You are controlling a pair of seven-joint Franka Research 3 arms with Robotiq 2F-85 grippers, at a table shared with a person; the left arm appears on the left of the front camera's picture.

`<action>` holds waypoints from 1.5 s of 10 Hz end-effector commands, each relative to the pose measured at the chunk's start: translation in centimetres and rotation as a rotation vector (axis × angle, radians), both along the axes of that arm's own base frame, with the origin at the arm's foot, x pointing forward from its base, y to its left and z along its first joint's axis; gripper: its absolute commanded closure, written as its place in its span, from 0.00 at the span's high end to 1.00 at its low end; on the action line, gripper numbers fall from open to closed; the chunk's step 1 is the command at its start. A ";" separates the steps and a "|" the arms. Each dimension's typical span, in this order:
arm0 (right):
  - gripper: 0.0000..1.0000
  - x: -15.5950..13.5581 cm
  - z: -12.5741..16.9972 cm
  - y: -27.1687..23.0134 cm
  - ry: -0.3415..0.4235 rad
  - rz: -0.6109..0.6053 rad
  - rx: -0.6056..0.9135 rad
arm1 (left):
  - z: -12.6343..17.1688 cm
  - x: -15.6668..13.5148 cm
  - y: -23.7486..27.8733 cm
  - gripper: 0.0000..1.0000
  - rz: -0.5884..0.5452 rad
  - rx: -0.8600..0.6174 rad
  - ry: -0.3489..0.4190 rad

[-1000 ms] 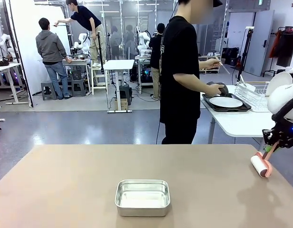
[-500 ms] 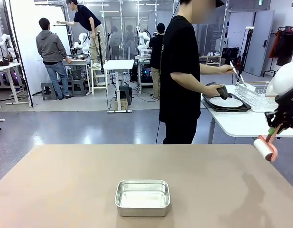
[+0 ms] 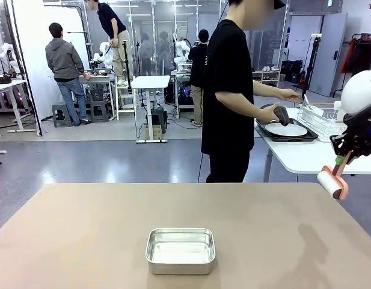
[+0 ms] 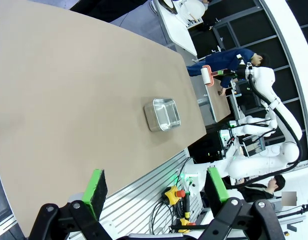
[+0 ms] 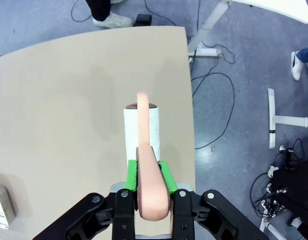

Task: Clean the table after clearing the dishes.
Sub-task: When the right (or left) Handle tray is removed, use the right hand (or left hand) to clean the right (or left) side of the table with the Lint Roller, then place the Lint Roller back on top of the Airtight Container.

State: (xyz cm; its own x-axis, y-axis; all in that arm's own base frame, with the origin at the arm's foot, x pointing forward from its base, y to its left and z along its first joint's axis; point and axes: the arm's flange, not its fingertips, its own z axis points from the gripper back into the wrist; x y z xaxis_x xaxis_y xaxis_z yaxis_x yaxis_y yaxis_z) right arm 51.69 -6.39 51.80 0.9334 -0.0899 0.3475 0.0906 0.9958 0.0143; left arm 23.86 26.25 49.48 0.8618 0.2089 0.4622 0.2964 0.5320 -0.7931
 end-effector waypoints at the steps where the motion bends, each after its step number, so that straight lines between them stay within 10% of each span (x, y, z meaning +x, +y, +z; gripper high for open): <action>1: 0.22 -0.2 0.4 -0.6 -0.009 0.005 -0.014 | 0.2 -0.2 0.1 1.00 -0.001 -0.015 -0.020; 15: 0.22 -0.2 0.4 -0.6 -0.009 0.005 -0.014 | 0.2 -0.2 0.1 1.00 -0.001 -0.015 -0.020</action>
